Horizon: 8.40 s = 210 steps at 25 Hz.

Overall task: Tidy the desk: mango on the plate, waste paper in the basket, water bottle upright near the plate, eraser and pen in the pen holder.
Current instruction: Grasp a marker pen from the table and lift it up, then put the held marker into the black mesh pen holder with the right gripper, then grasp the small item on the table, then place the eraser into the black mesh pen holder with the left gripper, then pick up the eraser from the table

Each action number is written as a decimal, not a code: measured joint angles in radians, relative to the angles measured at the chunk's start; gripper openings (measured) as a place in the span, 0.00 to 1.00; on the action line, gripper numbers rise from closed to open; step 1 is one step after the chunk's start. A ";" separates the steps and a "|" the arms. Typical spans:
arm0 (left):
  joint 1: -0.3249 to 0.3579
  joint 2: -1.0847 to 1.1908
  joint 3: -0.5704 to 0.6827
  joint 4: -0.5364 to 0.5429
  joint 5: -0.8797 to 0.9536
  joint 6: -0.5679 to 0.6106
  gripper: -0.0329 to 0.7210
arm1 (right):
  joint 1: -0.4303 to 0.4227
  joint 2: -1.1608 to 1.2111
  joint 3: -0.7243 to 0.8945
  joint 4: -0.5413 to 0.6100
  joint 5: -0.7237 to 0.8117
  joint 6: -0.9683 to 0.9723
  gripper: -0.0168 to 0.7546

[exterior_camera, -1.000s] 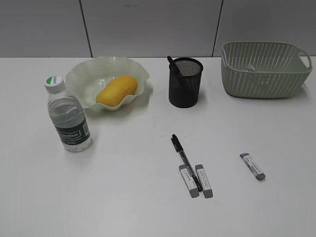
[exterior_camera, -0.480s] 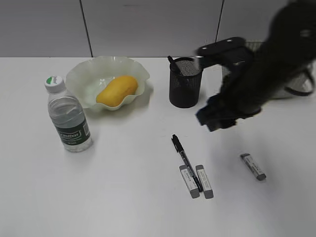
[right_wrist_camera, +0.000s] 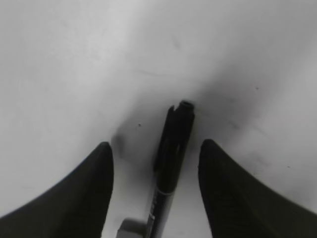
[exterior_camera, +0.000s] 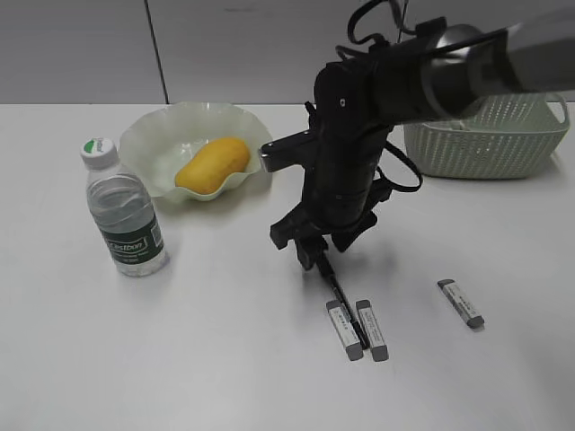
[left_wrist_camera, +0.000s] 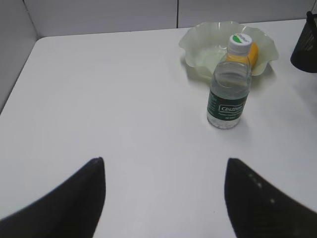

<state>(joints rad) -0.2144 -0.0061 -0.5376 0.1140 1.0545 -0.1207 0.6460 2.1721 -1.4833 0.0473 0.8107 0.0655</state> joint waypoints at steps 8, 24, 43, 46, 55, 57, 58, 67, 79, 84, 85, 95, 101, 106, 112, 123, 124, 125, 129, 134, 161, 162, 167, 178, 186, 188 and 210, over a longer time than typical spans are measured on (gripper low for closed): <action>0.000 0.000 0.000 0.000 0.000 0.000 0.79 | 0.000 0.059 -0.019 0.017 -0.003 0.001 0.37; 0.000 0.000 0.000 0.000 0.000 0.000 0.79 | -0.103 -0.456 0.247 -0.189 -1.124 0.001 0.19; 0.000 0.000 0.000 0.000 0.000 0.000 0.79 | -0.224 -0.214 0.333 -0.087 -1.306 0.001 0.72; 0.000 0.000 0.000 0.000 0.000 0.000 0.79 | -0.224 -0.374 0.333 -0.108 -1.093 0.001 0.73; 0.000 0.000 0.000 0.000 0.000 0.000 0.79 | -0.221 -0.895 0.410 -0.135 0.100 0.001 0.49; 0.000 0.000 0.000 0.000 0.000 0.001 0.79 | -0.221 -1.027 0.504 -0.119 0.223 0.001 0.46; 0.000 0.000 0.000 0.000 0.000 0.001 0.78 | -0.221 -1.109 0.561 -0.111 0.261 0.001 0.44; 0.000 0.169 -0.042 -0.071 -0.086 0.094 0.74 | -0.221 -1.868 0.930 -0.087 0.300 -0.024 0.42; -0.043 0.855 -0.387 -0.542 -0.333 0.444 0.65 | -0.221 -2.179 0.974 -0.076 0.234 -0.026 0.42; -0.414 1.121 -0.463 -0.579 -0.484 0.465 0.61 | -0.221 -2.179 0.974 -0.075 0.233 -0.026 0.42; -0.495 1.179 -0.468 -0.560 -0.541 0.417 0.61 | -0.221 -2.179 0.974 -0.075 0.233 -0.026 0.42; -0.704 1.847 -0.572 -0.492 -0.569 -0.028 0.62 | -0.221 -2.179 0.974 -0.074 0.233 -0.027 0.42; -0.704 2.037 -0.709 -0.428 -0.560 -0.268 0.62 | -0.221 -2.179 0.974 -0.074 0.233 -0.027 0.42; -0.704 2.137 -0.857 -0.269 -0.499 -0.556 0.62 | -0.221 -2.179 0.974 -0.074 0.233 -0.027 0.42; -0.746 2.252 -1.058 -0.086 -0.275 -0.737 0.62 | -0.221 -2.179 0.974 -0.074 0.232 -0.027 0.42; -0.767 2.294 -1.173 0.114 -0.171 -0.786 0.15 | -0.221 -2.179 0.974 -0.074 0.232 -0.028 0.42; -0.767 2.273 -1.172 0.178 -0.202 -0.787 0.15 | -0.221 -2.179 0.974 -0.074 0.232 -0.028 0.42; -0.767 2.244 -1.171 0.262 -0.247 -0.790 0.15 | -0.221 -2.179 0.974 -0.074 0.232 -0.028 0.42; -0.735 2.109 -1.173 0.698 -0.587 -0.861 0.15 | -0.221 -2.179 0.974 -0.074 0.232 -0.028 0.42; -0.569 2.087 -1.195 0.990 -0.979 -0.914 0.15 | -0.221 -2.179 0.974 -0.074 0.232 -0.028 0.42; -0.497 1.942 -1.119 0.826 -0.770 -0.809 0.61 | -0.221 -2.179 0.974 -0.074 0.232 -0.029 0.42; -0.513 1.894 -1.093 0.760 -0.686 -0.729 0.56 | -0.221 -2.179 0.974 -0.074 0.232 -0.029 0.42; -0.538 1.607 -0.877 0.419 -0.375 -0.379 0.43 | -0.221 -2.179 0.974 -0.074 0.232 -0.029 0.42; -0.540 0.551 -0.212 0.119 -0.072 -0.253 0.83 | -0.221 -2.179 0.974 -0.074 0.232 -0.030 0.42; -0.540 0.128 -0.013 0.049 0.010 -0.136 0.82 | -0.221 -2.179 0.974 -0.074 0.231 -0.029 0.42; -0.540 0.091 -0.005 0.035 0.012 -0.113 0.82 | -0.221 -2.180 0.972 -0.074 0.224 -0.029 0.42; -0.097 0.021 -0.002 0.028 0.008 -0.100 0.66 | -0.221 -0.354 0.515 -0.143 -0.172 0.023 0.61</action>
<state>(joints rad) -0.3112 0.0149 -0.5395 0.1420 1.0622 -0.2212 0.4251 1.8180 -0.9683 -0.0953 0.6389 0.0883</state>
